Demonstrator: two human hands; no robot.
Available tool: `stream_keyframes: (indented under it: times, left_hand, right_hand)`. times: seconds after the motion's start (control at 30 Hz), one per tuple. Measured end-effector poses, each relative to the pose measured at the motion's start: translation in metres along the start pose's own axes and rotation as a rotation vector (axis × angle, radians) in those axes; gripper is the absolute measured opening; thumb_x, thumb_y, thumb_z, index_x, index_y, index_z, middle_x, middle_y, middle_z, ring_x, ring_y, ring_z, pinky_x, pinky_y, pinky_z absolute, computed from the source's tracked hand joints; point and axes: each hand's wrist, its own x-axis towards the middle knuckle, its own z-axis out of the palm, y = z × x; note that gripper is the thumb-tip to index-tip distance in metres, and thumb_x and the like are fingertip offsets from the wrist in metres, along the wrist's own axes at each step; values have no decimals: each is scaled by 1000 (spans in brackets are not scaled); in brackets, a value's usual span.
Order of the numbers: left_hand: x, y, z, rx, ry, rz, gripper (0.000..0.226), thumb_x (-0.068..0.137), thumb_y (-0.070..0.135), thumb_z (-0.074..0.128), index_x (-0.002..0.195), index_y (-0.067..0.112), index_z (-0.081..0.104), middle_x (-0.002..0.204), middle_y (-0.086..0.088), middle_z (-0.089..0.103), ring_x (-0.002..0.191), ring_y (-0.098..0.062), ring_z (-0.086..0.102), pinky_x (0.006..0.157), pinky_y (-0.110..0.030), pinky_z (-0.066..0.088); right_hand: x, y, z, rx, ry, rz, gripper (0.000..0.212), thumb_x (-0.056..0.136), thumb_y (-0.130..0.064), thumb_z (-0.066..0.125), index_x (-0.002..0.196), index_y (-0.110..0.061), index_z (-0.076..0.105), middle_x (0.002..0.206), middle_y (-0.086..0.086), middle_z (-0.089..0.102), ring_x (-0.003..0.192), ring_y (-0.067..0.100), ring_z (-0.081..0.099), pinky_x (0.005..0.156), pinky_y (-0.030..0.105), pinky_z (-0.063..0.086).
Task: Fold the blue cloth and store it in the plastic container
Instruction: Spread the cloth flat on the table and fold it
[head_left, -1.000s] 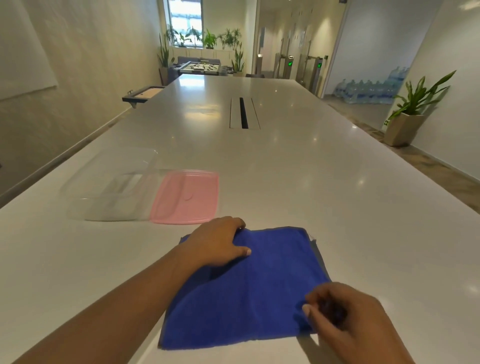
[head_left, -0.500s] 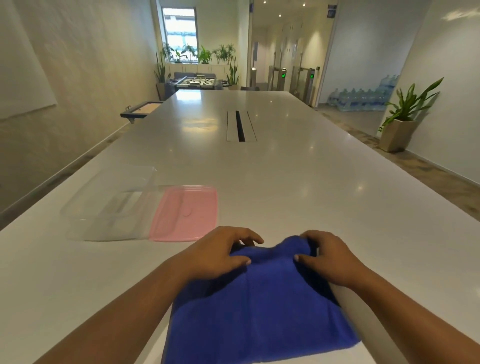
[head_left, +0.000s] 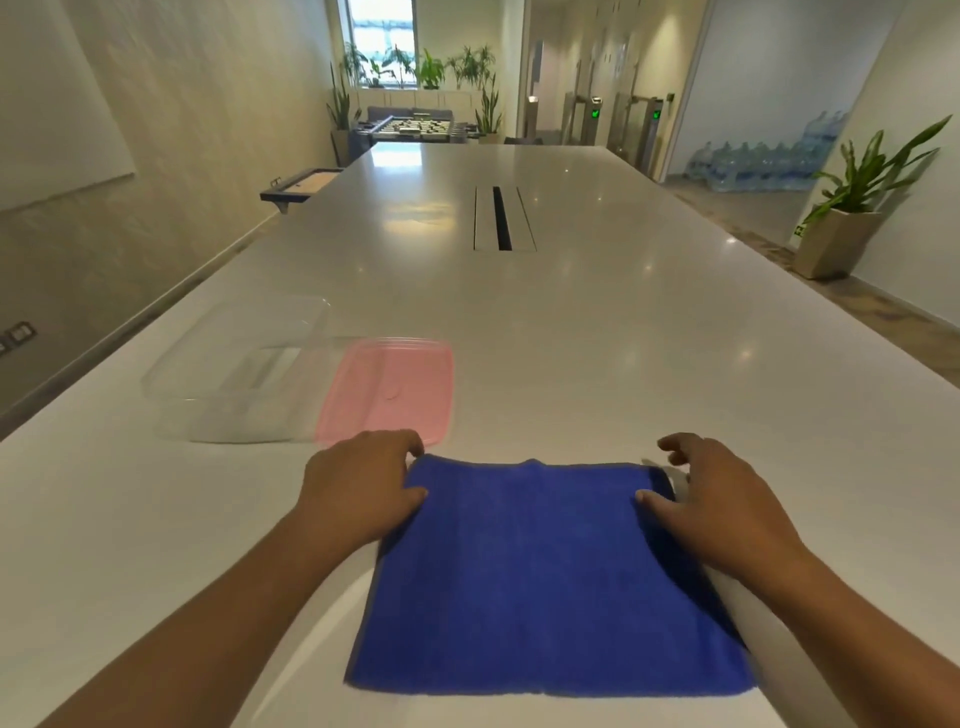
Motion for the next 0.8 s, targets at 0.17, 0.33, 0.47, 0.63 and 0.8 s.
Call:
stream_keyframes:
  times: [0.17,0.33,0.47,0.63,0.8]
  left_hand:
    - [-9,20,6,-81,204,7,51,75,59,59,119,35,53,103,14,64,82,-13,64,60,-28,47]
    - [-4,13,19,-119,91,-137,42,83,44,60,119,24,56,98,5,67,81,-17,62,65,-31,49]
    - [-2,1,24,-222,141,-193,47,78,40,65,120,22,55,94,5,67,79,-16,62,64,-30,48]
    - [0,-6,27,-394,127,-263,36,76,30,71,109,21,60,71,12,64,68,-8,61,68,-29,52]
    - [-6,-8,20,-384,255,-174,8,79,34,66,84,39,62,68,25,58,64,1,57,56,-19,44]
  right_hand:
    - [-40,-22,3,61,31,-208,54,76,-61,61,123,-35,53,122,-17,59,105,8,58,82,22,44]
    - [-65,-34,16,-3,-135,-182,73,79,-68,56,142,-35,41,152,-17,38,133,7,42,108,26,36]
    - [-71,-34,18,-14,-132,-185,75,81,-69,52,146,-35,37,156,-18,32,139,7,35,114,28,31]
    - [-78,-38,22,10,-155,-209,76,80,-74,47,147,-38,34,158,-20,27,143,6,28,115,28,25]
    - [-78,-37,26,-4,-169,-221,77,81,-76,42,147,-38,31,159,-19,24,145,6,23,116,29,22]
